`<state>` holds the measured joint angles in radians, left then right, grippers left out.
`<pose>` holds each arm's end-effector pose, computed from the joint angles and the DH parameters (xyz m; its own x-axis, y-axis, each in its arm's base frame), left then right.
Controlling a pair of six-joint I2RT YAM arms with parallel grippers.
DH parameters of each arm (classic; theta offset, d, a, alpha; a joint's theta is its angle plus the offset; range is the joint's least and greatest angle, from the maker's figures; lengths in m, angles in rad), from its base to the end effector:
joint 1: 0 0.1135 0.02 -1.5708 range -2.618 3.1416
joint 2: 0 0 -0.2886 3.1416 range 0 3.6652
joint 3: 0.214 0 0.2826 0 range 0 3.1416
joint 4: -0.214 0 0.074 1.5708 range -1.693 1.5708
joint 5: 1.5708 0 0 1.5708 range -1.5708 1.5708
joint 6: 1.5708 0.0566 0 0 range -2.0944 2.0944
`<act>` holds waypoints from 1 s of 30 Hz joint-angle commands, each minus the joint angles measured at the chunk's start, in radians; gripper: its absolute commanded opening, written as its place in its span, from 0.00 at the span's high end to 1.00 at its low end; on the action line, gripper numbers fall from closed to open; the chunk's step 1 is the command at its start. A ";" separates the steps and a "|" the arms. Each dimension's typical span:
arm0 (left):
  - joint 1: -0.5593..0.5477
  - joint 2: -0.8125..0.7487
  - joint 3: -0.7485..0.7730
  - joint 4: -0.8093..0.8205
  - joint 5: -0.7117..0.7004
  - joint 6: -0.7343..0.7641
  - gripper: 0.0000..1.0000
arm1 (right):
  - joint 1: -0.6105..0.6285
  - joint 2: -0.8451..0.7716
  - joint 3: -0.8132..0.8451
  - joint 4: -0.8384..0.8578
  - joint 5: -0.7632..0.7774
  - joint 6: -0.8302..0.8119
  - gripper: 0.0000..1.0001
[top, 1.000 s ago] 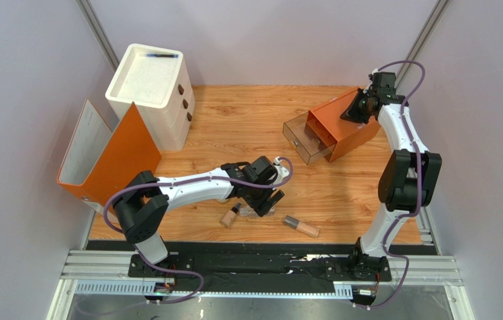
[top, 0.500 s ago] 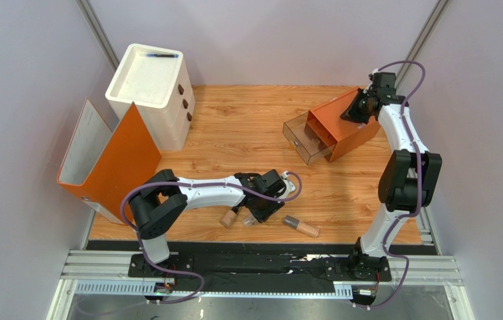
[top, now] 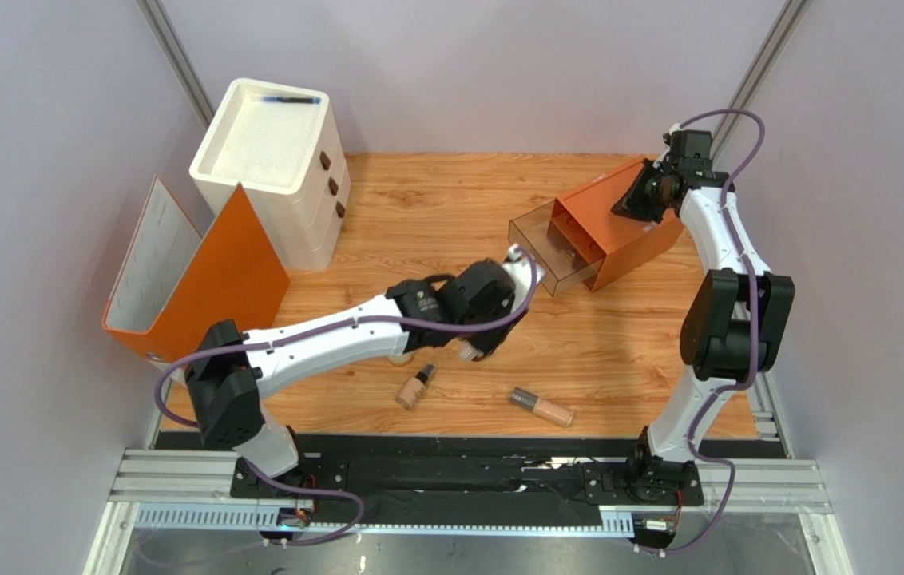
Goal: Organize the makeup
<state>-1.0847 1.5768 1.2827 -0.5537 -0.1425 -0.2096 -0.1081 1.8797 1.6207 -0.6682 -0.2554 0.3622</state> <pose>0.1891 -0.3406 0.2820 -0.5156 0.5350 -0.6693 0.7402 0.6715 -0.0335 0.4661 -0.0362 0.2727 -0.7601 0.4273 -0.4895 0.2385 0.8842 0.4016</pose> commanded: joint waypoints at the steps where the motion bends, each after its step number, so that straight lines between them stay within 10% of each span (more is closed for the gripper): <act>1: 0.012 0.107 0.287 -0.032 -0.045 -0.106 1.00 | 0.005 0.136 -0.116 -0.258 0.090 -0.046 1.00; 11: 0.144 0.597 1.038 -0.111 0.192 -0.505 1.00 | 0.005 0.098 -0.143 -0.237 0.094 -0.046 1.00; 18: 0.193 0.649 0.986 0.005 0.048 -0.798 1.00 | 0.005 0.087 -0.156 -0.232 0.087 -0.048 1.00; 30: 0.216 0.762 1.029 0.054 0.081 -0.837 0.89 | 0.005 0.090 -0.160 -0.234 0.084 -0.054 1.00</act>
<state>-0.8642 2.3215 2.2524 -0.5583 -0.0784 -1.0248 -0.1093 1.8473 1.5703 -0.6128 -0.2604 0.3622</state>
